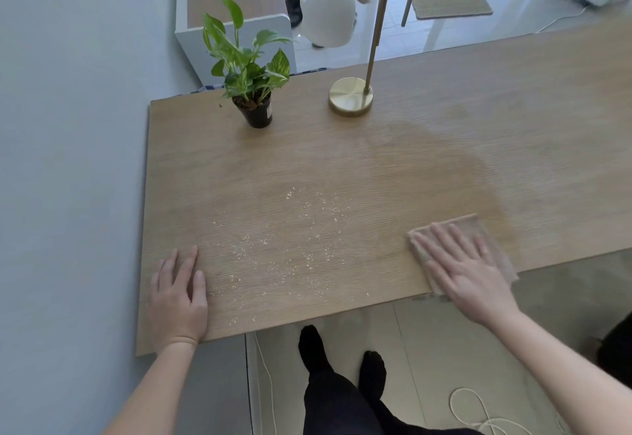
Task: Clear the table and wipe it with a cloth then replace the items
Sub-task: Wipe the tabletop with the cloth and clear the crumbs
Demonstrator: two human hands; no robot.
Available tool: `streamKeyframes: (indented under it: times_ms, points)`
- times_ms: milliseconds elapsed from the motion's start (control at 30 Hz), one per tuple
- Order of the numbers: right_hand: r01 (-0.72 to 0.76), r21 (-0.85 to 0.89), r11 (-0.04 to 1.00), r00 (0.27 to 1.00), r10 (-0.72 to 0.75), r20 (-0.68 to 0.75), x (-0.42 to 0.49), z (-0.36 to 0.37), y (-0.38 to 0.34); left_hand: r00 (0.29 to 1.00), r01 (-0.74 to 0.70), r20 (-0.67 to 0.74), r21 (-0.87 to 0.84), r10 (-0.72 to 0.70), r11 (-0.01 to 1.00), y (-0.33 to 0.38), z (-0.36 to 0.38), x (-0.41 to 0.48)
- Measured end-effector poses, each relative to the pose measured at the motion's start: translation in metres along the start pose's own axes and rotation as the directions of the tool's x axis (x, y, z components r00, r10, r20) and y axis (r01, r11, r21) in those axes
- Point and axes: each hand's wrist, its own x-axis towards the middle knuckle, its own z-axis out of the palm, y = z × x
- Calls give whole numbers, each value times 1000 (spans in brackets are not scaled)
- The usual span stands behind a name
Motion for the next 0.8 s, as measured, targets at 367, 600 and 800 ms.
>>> streamKeyframes:
  times_ms: [367, 600, 800]
  points:
    - [-53, 31, 998, 998, 53, -14, 3, 6, 1, 1000, 1, 6, 18, -1, 1000, 0, -1, -1]
    - [-365, 141, 920, 925, 376, -55, 53, -14, 32, 1000, 4, 10, 44, -5, 999, 0, -1, 1]
    - [-133, 89, 987, 990, 137, -37, 74, -3, -38, 1000, 9, 11, 29, -9, 1000, 0, 2, 0]
